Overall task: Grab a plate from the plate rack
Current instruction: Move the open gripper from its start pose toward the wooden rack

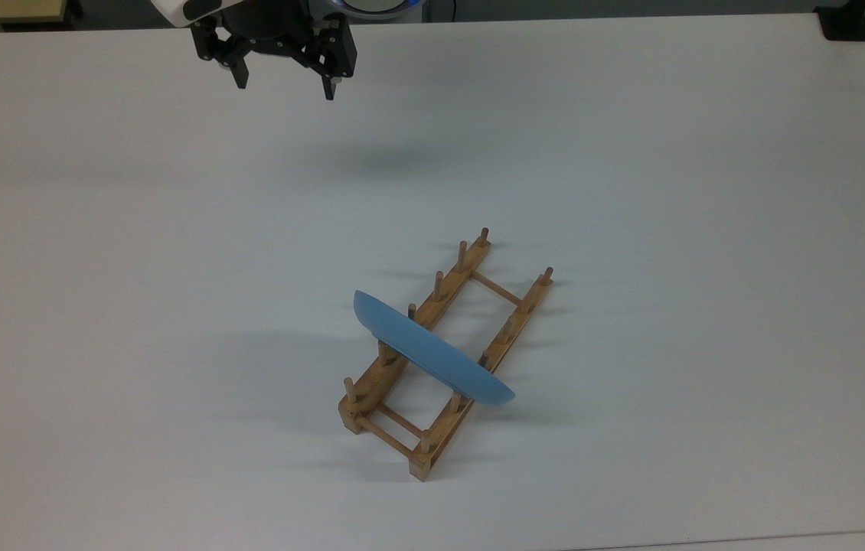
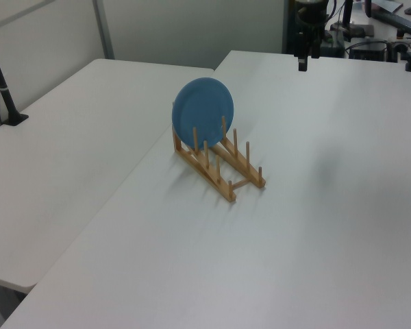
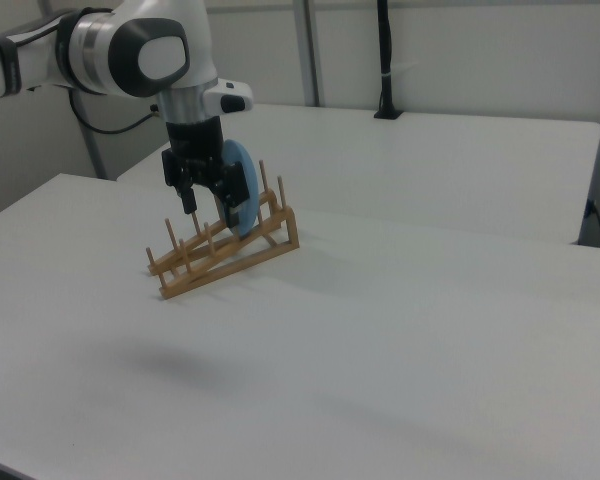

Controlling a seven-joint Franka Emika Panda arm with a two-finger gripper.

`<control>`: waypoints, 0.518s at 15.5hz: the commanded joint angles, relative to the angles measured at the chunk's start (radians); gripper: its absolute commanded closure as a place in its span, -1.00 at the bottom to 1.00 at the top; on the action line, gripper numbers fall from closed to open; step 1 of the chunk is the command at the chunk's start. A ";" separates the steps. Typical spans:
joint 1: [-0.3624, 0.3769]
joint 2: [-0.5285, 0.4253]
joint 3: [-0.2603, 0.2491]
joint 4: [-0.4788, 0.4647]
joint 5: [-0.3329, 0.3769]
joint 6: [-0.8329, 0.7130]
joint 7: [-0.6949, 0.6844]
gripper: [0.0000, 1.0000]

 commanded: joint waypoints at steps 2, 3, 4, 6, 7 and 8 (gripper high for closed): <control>-0.036 -0.007 0.004 0.018 0.019 -0.023 -0.045 -1.00; -0.049 -0.007 0.004 0.021 0.039 -0.035 -0.045 -1.00; -0.052 -0.007 0.002 0.029 0.064 -0.056 -0.044 -1.00; -0.052 -0.002 0.004 0.046 0.072 -0.093 -0.047 -1.00; -0.052 -0.002 0.004 0.046 0.065 -0.089 -0.056 -1.00; -0.052 -0.002 0.004 0.046 0.065 -0.084 -0.091 -1.00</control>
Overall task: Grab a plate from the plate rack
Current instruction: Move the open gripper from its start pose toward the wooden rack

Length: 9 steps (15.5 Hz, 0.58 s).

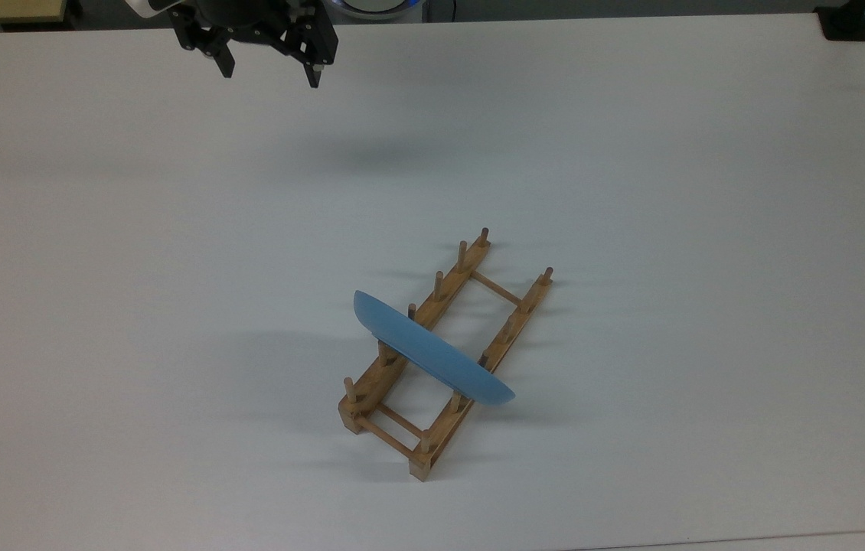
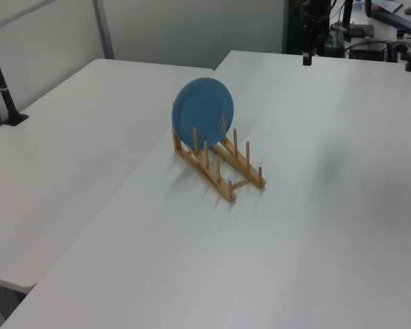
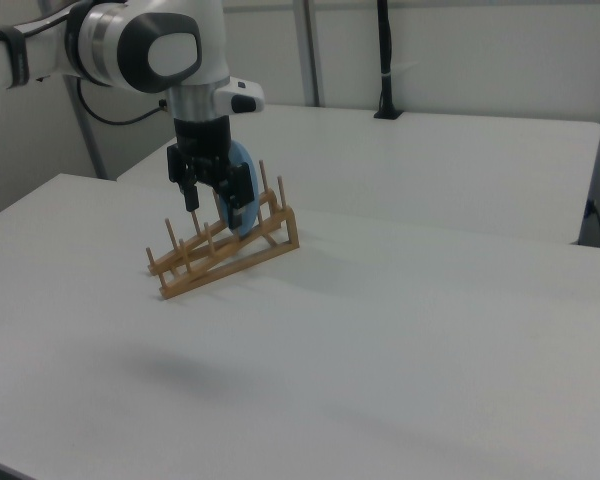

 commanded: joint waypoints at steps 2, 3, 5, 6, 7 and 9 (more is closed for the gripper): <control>-0.003 -0.002 0.005 0.042 0.016 -0.018 -0.166 -1.00; 0.000 -0.007 0.008 0.050 0.015 -0.007 -0.219 -1.00; 0.002 -0.011 0.024 0.053 0.008 0.086 -0.292 -1.00; 0.006 -0.011 0.025 0.053 -0.007 0.145 -0.304 -1.00; 0.011 -0.004 0.027 0.062 -0.039 0.193 -0.313 -1.00; 0.037 0.010 0.036 0.072 -0.100 0.271 -0.352 -1.00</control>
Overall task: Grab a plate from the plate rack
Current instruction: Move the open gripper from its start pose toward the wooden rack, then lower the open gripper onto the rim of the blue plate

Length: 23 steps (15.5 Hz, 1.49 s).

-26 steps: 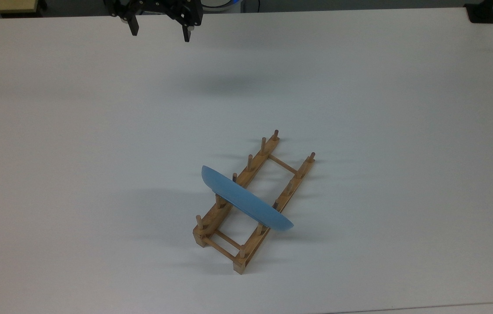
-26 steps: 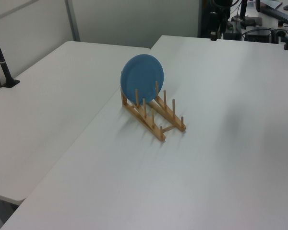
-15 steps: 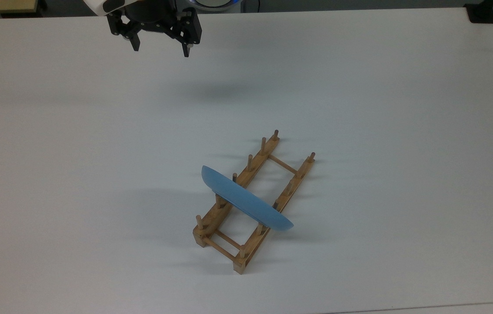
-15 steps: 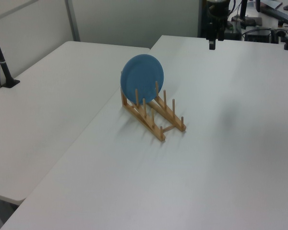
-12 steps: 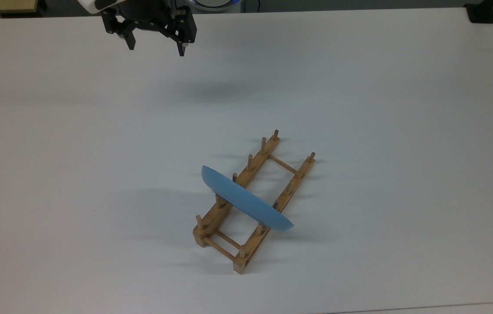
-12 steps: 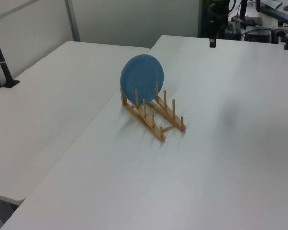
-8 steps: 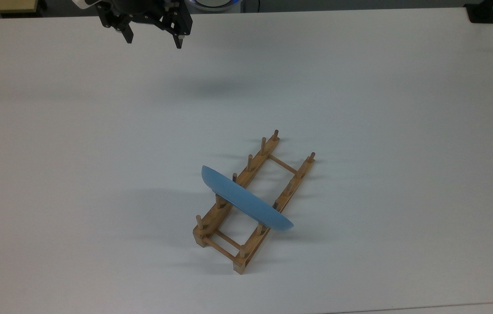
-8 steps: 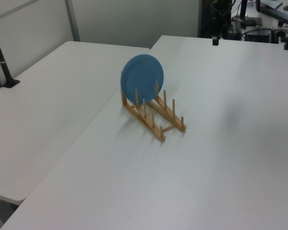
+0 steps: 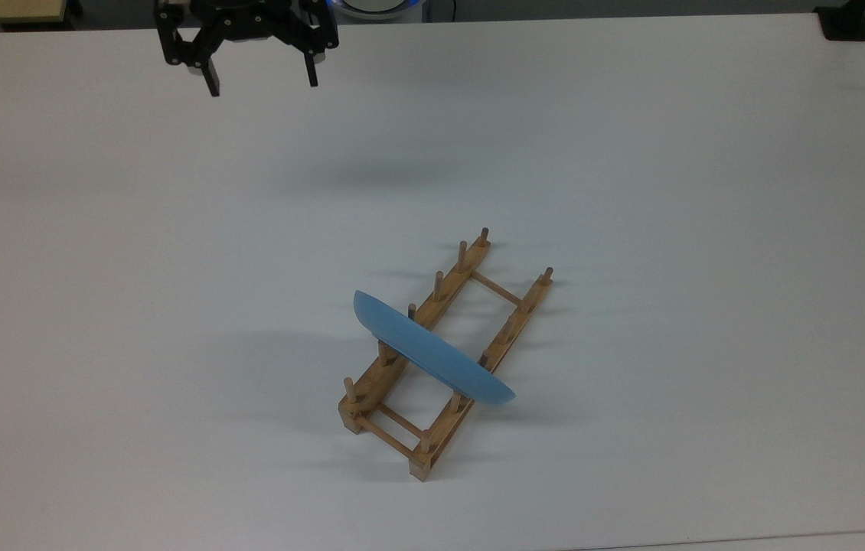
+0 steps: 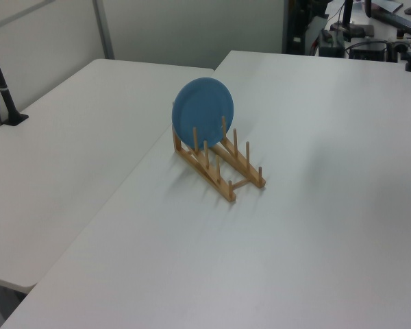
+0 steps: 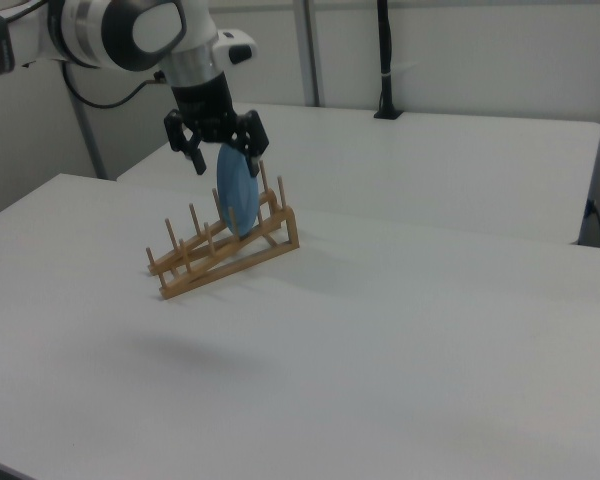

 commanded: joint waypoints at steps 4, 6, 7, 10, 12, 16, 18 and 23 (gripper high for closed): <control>0.057 0.049 0.011 0.034 -0.108 0.290 -0.086 -1.00; 0.077 0.080 0.011 0.037 -0.175 0.390 -0.096 -1.00; 0.092 0.096 0.007 0.039 -0.197 0.430 -0.093 -1.00; 0.128 0.165 -0.001 0.088 -0.256 0.476 -0.085 -0.93; 0.158 0.215 -0.001 0.132 -0.302 0.476 -0.042 -0.88; 0.201 0.296 -0.001 0.166 -0.395 0.521 0.045 -0.75; 0.215 0.333 -0.003 0.177 -0.436 0.539 0.071 -0.67; 0.249 0.382 -0.001 0.183 -0.560 0.599 0.163 -0.47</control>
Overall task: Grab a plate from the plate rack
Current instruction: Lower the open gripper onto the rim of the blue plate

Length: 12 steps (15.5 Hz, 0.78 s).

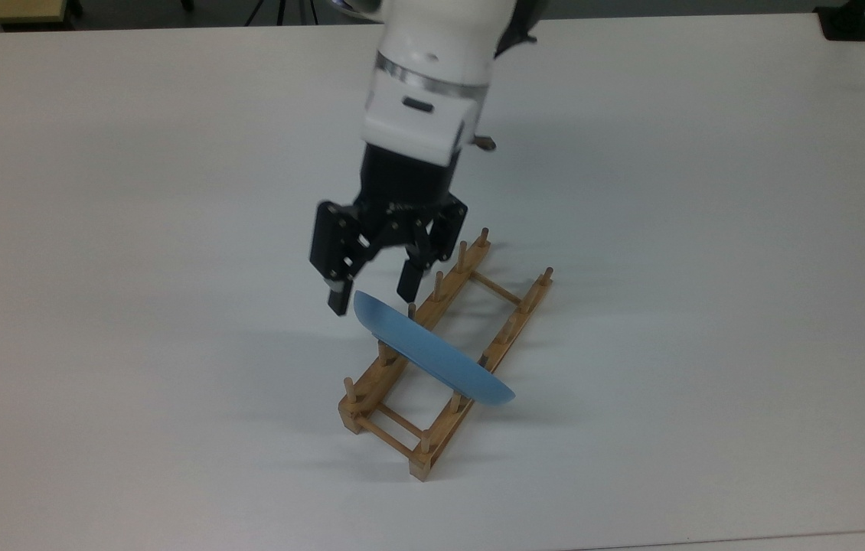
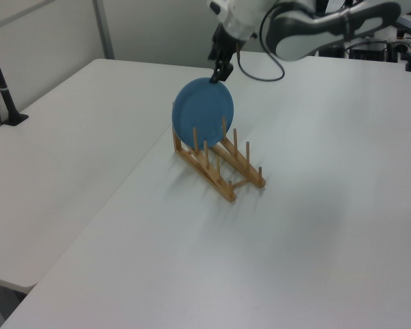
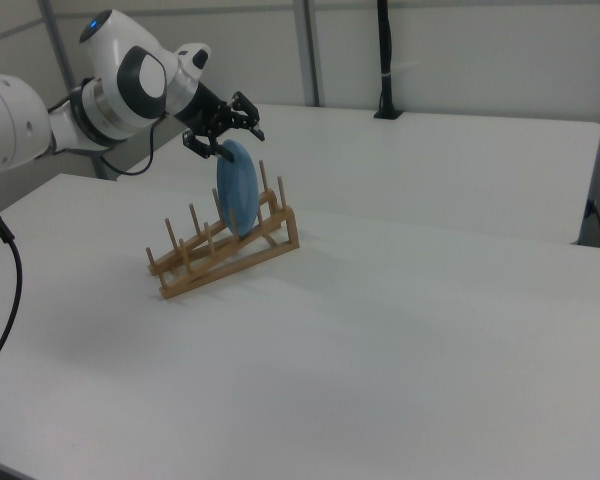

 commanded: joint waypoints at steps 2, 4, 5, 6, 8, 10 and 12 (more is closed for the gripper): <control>0.043 0.029 -0.017 0.027 -0.124 0.026 0.109 -0.40; 0.049 0.029 -0.015 0.027 -0.145 0.028 0.115 -0.26; 0.054 0.031 -0.014 0.027 -0.159 0.028 0.115 -0.13; 0.057 0.031 -0.014 0.024 -0.176 0.026 0.115 -0.05; 0.058 0.040 -0.009 0.019 -0.216 0.026 0.121 0.13; 0.058 0.041 -0.008 0.018 -0.279 0.026 0.123 0.32; 0.058 0.042 -0.008 0.018 -0.316 0.024 0.123 0.34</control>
